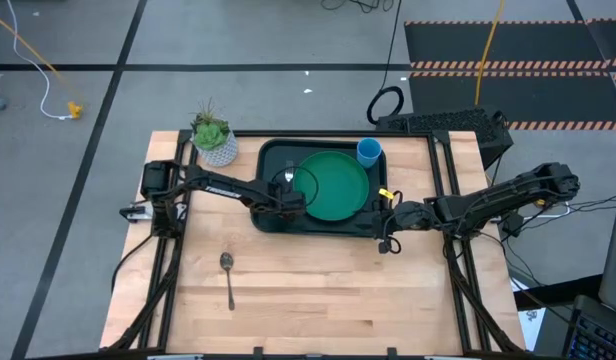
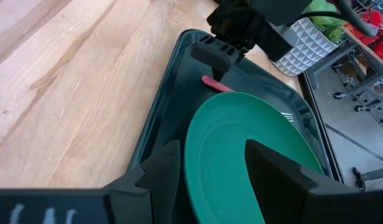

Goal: Pick and place plate/cup/fork/spoon on tray
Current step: Put the orange fork on the black tray to the left of the green plate, then put the black spoon on the black tray to the left of the orange fork

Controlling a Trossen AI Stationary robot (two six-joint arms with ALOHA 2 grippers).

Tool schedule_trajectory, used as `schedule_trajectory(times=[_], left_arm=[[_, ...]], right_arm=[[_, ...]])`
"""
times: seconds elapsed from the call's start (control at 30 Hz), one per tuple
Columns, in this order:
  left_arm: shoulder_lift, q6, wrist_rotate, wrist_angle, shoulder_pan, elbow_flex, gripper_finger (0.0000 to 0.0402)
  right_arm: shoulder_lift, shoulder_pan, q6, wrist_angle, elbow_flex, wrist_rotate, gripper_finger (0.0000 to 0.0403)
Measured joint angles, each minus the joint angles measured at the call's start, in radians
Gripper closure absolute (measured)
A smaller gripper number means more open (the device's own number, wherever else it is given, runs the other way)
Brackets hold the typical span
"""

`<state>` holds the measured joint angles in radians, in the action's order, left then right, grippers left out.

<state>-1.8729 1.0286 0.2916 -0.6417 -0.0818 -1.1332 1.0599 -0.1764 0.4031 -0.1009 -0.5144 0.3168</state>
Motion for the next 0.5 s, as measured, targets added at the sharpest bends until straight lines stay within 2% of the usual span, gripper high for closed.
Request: schedule_trajectory(times=[0.27, 0.5], left_arm=[[0.007, -0.014, -0.002, -0.031, -0.001, -0.005, 0.0383], [0.120, 0.025, 0.033, -0.182, 0.040, -0.060, 0.0383]], right_arm=[[0.000, 0.000, -0.016, 0.000, 0.000, 0.000, 0.0229], [0.000, 0.000, -0.016, 0.010, 0.000, 0.001, 0.0229]])
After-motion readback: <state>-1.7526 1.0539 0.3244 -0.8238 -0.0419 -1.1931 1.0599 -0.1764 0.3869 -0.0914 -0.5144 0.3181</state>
